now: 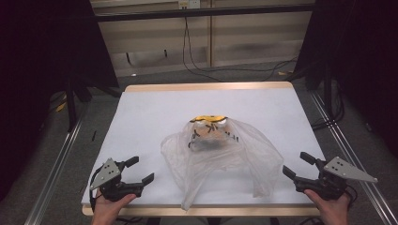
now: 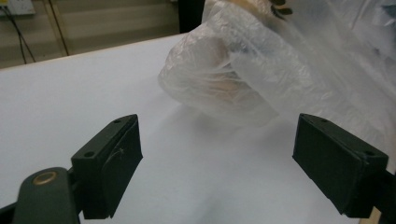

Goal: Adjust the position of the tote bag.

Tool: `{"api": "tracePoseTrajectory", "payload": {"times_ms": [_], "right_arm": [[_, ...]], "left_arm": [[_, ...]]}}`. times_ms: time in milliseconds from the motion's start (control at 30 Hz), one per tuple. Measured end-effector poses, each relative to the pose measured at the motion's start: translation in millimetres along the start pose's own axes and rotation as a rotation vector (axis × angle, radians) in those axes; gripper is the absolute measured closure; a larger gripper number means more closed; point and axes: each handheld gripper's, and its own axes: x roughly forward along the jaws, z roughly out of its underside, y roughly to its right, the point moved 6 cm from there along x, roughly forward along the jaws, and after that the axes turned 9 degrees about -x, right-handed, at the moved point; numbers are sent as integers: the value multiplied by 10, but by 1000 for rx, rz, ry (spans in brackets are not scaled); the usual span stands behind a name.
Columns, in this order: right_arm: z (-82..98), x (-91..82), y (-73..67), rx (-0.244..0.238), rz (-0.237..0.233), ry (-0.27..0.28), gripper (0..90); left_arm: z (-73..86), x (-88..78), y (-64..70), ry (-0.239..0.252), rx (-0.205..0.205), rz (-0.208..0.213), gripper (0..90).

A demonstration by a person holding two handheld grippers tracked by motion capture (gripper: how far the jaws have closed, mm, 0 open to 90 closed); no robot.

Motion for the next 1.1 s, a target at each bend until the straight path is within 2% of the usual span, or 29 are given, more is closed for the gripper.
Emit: {"api": "tracePoseTrajectory", "payload": {"times_ms": [200, 300, 333, 433, 467, 500, 533, 633, 667, 700, 733, 800, 833, 867, 967, 1033, 1067, 1100], "right_arm": [[4, -5, -1, 32, -14, -23, 213], [-3, -12, -3, 25, -14, -16, 239], [-1, -16, -9, 27, -15, -17, 242], [5, -20, -21, 29, -26, -24, 261], [20, -18, -21, 7, -25, -48, 275], [20, -18, -21, 7, -25, -48, 275], [37, -17, -26, 6, -37, -64, 301], [43, -26, -34, 12, -57, -67, 327], [42, -32, -47, 10, -64, -68, 338], [41, -44, -65, 11, -76, -69, 349], [49, -69, -101, 10, -87, -73, 363], [53, -84, -125, 4, -99, -75, 379], [57, -101, -149, 1, -103, -79, 390], [65, -118, -171, -7, -109, -84, 401], [86, -161, -239, -20, -125, -95, 425], [96, -189, -286, -49, -132, -109, 429], [96, -192, -333, -57, -158, -116, 447], [96, -192, -333, -57, -158, -116, 447]], "left_arm": [[5, 8, -3, -28, -16, 15, 187], [2, 8, 9, -29, -12, 25, 229], [8, 19, 35, -39, -10, 43, 243], [4, 24, 60, -41, -13, 53, 250], [10, 40, 89, -59, 12, 67, 271], [10, 40, 89, -59, 12, 67, 276], [15, 62, 129, -64, 10, 92, 277], [17, 61, 152, -78, 12, 91, 311], [17, 70, 170, -77, 12, 116, 311], [18, 72, 192, -80, 4, 115, 317], [16, 76, 235, -86, 18, 139, 338], [18, 80, 269, -88, 20, 151, 362], [24, 77, 292, -105, 30, 149, 363], [32, 87, 328, -110, 28, 180, 379], [64, 93, 413, -143, 58, 187, 413], [70, 96, 472, -148, 73, 209, 449], [71, 96, 503, -154, 70, 220, 481], [69, 97, 531, -157, 75, 236, 481]]}}
